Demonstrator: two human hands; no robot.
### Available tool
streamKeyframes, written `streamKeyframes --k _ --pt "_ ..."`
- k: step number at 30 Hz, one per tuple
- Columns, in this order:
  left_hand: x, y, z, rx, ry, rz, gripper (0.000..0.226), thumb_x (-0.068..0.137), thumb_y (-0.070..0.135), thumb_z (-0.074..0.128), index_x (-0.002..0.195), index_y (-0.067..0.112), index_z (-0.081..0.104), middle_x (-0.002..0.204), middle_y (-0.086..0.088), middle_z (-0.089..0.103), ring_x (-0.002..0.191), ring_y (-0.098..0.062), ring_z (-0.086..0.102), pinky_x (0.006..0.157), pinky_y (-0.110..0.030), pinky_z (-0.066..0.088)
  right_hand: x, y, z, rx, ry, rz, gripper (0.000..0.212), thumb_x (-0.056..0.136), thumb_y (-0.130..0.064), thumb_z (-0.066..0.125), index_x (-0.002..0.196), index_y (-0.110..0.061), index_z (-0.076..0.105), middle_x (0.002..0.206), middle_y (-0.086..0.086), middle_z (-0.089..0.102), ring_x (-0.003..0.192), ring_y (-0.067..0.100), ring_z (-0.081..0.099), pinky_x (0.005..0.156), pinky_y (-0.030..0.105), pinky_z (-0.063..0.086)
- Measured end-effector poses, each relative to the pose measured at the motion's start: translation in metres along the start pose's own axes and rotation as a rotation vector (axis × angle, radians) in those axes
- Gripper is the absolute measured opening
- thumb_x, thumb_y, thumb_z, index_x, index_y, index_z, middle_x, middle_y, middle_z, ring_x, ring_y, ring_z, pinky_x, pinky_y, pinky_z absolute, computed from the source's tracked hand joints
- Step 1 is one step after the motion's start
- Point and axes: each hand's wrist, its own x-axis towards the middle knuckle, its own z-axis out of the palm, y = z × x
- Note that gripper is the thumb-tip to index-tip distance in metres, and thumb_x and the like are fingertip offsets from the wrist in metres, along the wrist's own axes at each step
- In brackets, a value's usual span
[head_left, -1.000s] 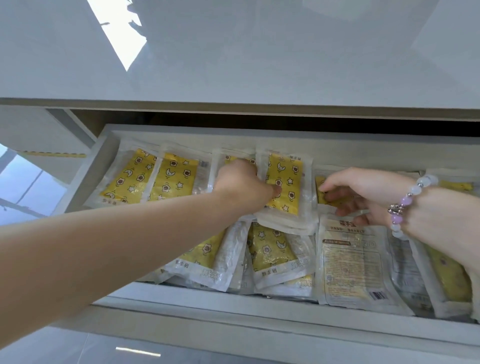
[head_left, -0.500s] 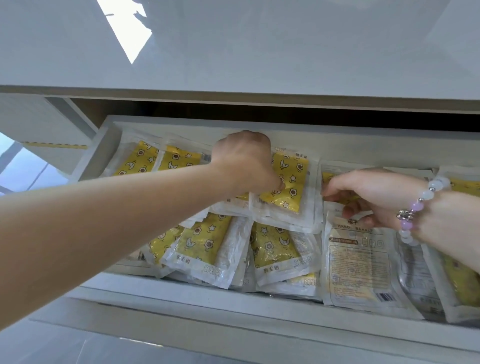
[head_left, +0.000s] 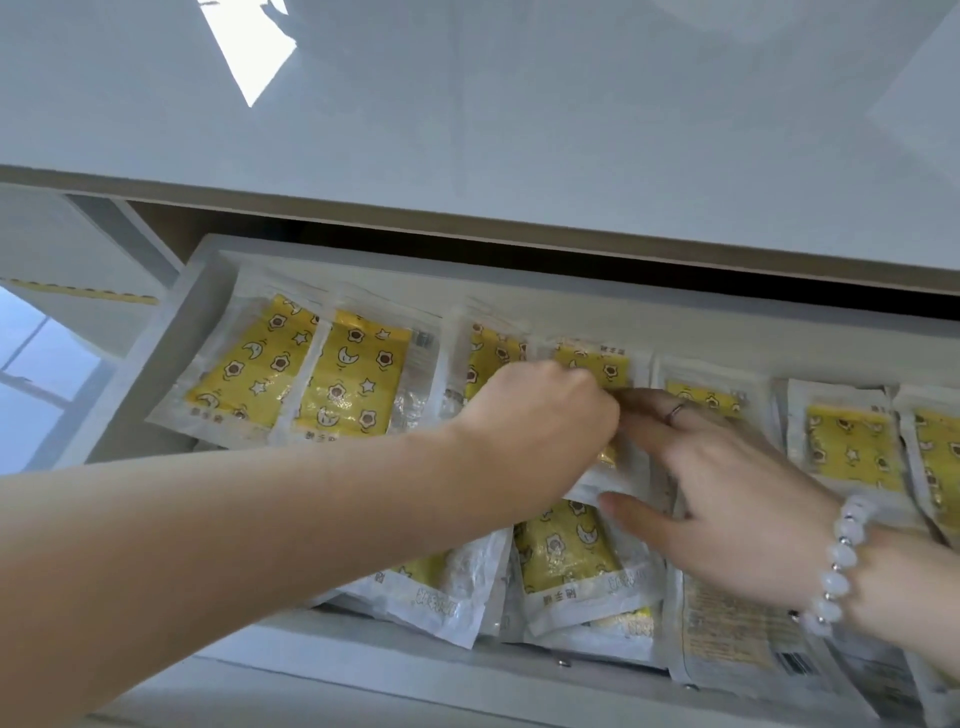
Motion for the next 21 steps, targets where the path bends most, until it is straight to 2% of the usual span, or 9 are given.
streamKeyframes --k 5,7,10,12,15,21 --pt "-0.003 0.005 0.003 -0.094 -0.113 -0.046 0.039 0.09 0.01 0.051 0.128 0.003 0.048 0.129 -0.013 0.041 0.11 -0.026 0.048 0.07 -0.03 0.041 0.009 -0.005 0.002 -0.031 -0.015 0.045 0.06 0.093 -0.048 0.043 0.146 -0.03 0.023 0.153 -0.009 0.019 0.139 0.015 0.028 0.113 0.028 0.021" --pt "-0.006 0.002 0.0 -0.124 -0.16 -0.065 0.043 0.091 0.015 0.049 0.133 0.005 0.044 0.136 -0.012 0.036 0.121 -0.027 0.041 0.085 -0.033 0.043 0.009 -0.012 0.002 -0.031 -0.047 0.093 0.061 0.093 -0.044 0.044 0.147 -0.025 0.022 0.154 -0.005 0.018 0.14 0.017 0.026 0.113 0.029 0.023" --pt "-0.015 -0.002 -0.009 -0.097 -0.214 -0.054 0.053 0.096 0.025 0.041 0.144 0.007 0.027 0.15 -0.012 0.023 0.141 -0.032 0.013 0.107 -0.042 0.027 0.005 -0.025 -0.011 -0.064 -0.128 0.168 0.064 0.094 -0.04 0.044 0.148 -0.017 0.019 0.155 -0.001 0.016 0.142 0.017 0.019 0.113 0.03 0.022" --pt "-0.03 -0.003 -0.024 -0.176 -0.258 -0.102 0.057 0.099 0.029 0.037 0.148 0.009 0.017 0.154 -0.011 0.017 0.144 -0.029 0.005 0.112 -0.045 0.019 -0.004 -0.037 -0.031 -0.101 -0.221 0.193 0.062 0.095 -0.039 0.043 0.146 -0.012 0.021 0.154 0.002 0.019 0.142 0.019 0.02 0.112 0.033 0.024" --pt "-0.06 -0.011 -0.058 -0.291 -0.3 -0.216 0.058 0.1 0.037 0.034 0.149 0.01 0.015 0.153 -0.011 0.021 0.144 -0.028 0.008 0.113 -0.044 0.017 -0.023 -0.057 -0.076 -0.102 -0.305 0.192 0.054 0.094 -0.035 0.044 0.141 -0.013 0.029 0.151 0.002 0.027 0.139 0.02 0.026 0.107 0.034 0.03" --pt "-0.13 -0.045 -0.184 -0.282 -0.272 -0.366 0.053 0.102 0.039 0.026 0.146 0.01 0.021 0.152 -0.011 0.025 0.146 -0.028 0.002 0.115 -0.042 0.018 -0.059 -0.103 -0.216 -0.208 -0.216 0.091 0.042 0.095 -0.026 0.04 0.136 -0.017 0.04 0.141 0.001 0.043 0.131 0.018 0.037 0.107 0.032 0.03"
